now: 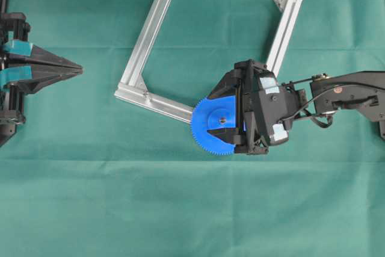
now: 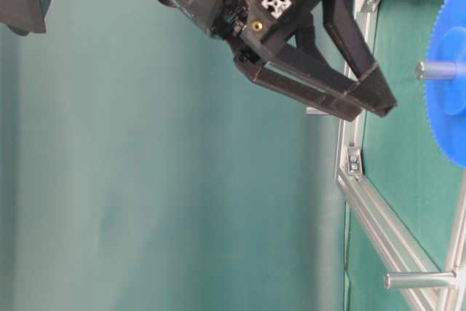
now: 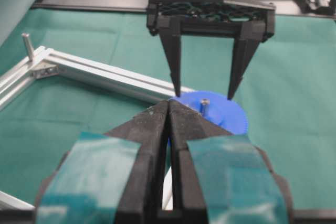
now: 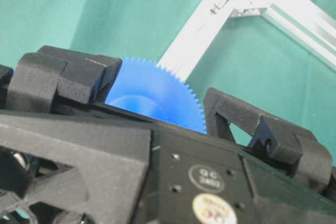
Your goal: Find the location of the shaft and insert the gear.
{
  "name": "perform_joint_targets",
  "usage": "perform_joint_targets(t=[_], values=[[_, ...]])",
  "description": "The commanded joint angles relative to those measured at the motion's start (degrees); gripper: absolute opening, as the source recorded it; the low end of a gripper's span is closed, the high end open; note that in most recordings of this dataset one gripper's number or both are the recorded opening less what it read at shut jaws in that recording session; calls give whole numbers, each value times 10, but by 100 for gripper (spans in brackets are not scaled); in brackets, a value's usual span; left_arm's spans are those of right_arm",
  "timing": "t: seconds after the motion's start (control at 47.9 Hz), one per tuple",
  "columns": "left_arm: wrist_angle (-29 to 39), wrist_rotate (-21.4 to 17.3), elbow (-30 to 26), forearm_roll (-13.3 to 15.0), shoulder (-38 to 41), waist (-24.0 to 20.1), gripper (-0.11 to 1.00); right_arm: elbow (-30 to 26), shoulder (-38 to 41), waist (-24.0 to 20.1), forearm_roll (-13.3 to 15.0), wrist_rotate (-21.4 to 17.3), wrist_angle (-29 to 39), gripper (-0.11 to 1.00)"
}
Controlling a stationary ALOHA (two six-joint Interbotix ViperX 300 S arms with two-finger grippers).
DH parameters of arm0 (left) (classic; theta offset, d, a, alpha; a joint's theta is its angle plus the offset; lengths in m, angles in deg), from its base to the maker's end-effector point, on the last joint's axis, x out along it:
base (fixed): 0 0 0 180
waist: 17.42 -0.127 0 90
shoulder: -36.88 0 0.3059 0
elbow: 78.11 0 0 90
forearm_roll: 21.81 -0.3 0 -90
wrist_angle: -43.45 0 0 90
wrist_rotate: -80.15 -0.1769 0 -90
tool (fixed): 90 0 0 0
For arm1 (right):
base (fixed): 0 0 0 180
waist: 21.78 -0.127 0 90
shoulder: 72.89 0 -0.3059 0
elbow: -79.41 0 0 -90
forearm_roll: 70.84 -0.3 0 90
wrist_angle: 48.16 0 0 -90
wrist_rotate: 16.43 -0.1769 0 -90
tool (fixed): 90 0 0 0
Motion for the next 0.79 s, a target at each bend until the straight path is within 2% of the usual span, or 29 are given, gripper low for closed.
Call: perform_joint_targets(t=[0.0, 0.375, 0.772], values=[[-4, 0, -15, 0, 3, -2, 1, -7, -17, -2, 1, 0, -3, 81], [-4, 2, -16, 0, 3, -2, 1, 25, -48, -2, 0, -5, -3, 81], [-4, 2, -16, 0, -5, -2, 1, 87, -113, -2, -3, -6, -3, 81]])
